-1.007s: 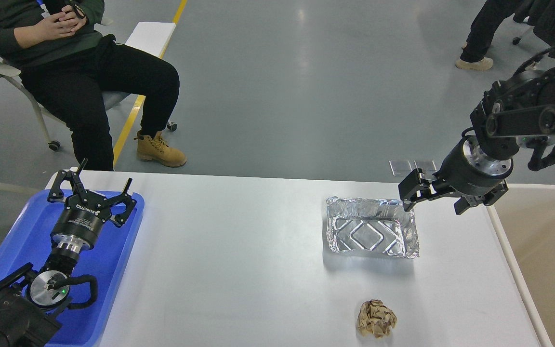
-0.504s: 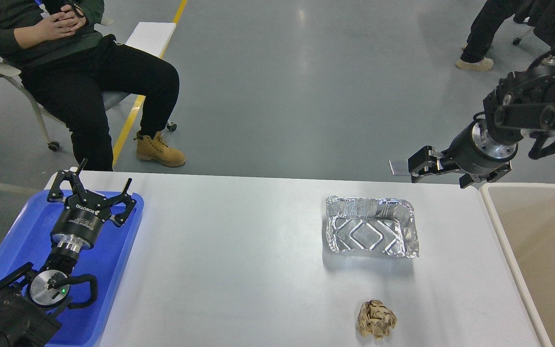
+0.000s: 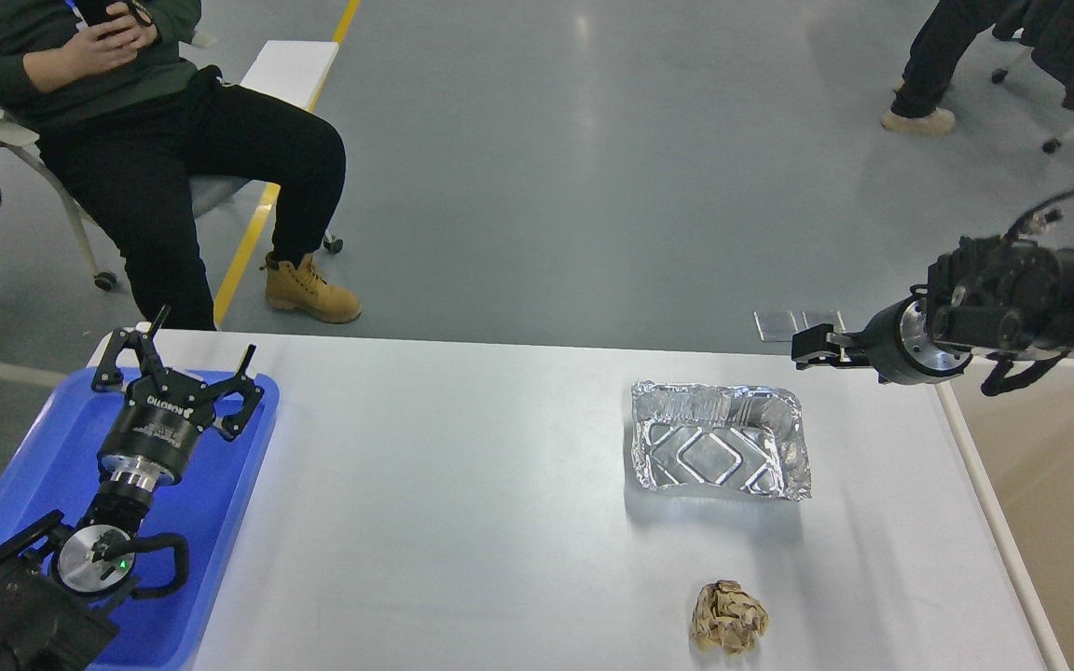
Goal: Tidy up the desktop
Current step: 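Lower the right gripper to the foil tray's edge and grasp it, then lift the foil tray with the right gripper toward the white bin, then drop the foil tray into the white bin with the right gripper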
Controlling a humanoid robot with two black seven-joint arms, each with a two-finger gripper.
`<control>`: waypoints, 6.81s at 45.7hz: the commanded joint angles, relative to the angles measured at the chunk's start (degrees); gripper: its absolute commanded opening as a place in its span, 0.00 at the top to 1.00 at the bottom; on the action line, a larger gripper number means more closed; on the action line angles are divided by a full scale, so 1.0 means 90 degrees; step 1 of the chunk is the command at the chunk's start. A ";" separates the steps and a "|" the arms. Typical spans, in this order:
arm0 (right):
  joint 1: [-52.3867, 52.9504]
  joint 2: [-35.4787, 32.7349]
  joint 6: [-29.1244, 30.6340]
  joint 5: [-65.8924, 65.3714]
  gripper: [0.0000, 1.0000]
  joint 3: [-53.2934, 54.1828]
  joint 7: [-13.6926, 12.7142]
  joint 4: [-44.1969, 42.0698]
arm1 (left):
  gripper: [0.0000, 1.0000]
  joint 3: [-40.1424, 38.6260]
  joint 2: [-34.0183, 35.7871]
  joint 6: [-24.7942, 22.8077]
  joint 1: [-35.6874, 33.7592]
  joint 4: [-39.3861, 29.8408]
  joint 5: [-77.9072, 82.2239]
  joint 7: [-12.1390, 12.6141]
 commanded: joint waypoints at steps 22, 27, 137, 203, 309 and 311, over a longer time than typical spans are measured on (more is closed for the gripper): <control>-0.2335 0.0033 -0.1119 -0.0258 0.00 0.1075 0.0050 -0.1185 | 0.01 0.0000 0.0001 0.0000 0.0009 0.0006 0.0001 0.0001; -0.2364 0.0052 -0.1158 -0.0551 0.00 0.1299 0.0050 -0.1175 | 0.01 0.0000 0.0001 0.0000 -0.0001 0.0006 0.0001 0.0001; 0.1736 -0.1383 -0.1247 -0.2358 1.00 -0.0067 0.0675 0.3179 | 0.01 0.0000 -0.0009 0.0000 -0.0001 0.0006 0.0001 0.0001; 0.4794 -0.2388 0.1859 -0.1743 1.00 -0.0458 0.0655 0.3435 | 0.01 0.0000 -0.0009 0.0000 -0.0001 0.0006 0.0001 0.0001; -0.6554 -0.2233 0.0365 0.0415 1.00 0.4610 0.0010 -0.4974 | 0.01 0.0000 -0.0009 0.0000 -0.0001 0.0006 0.0001 -0.0009; -0.6573 -0.2223 0.0355 0.0415 1.00 0.4610 0.0010 -0.4965 | 0.01 0.0000 -0.0009 0.0000 -0.0001 0.0006 0.0001 -0.0009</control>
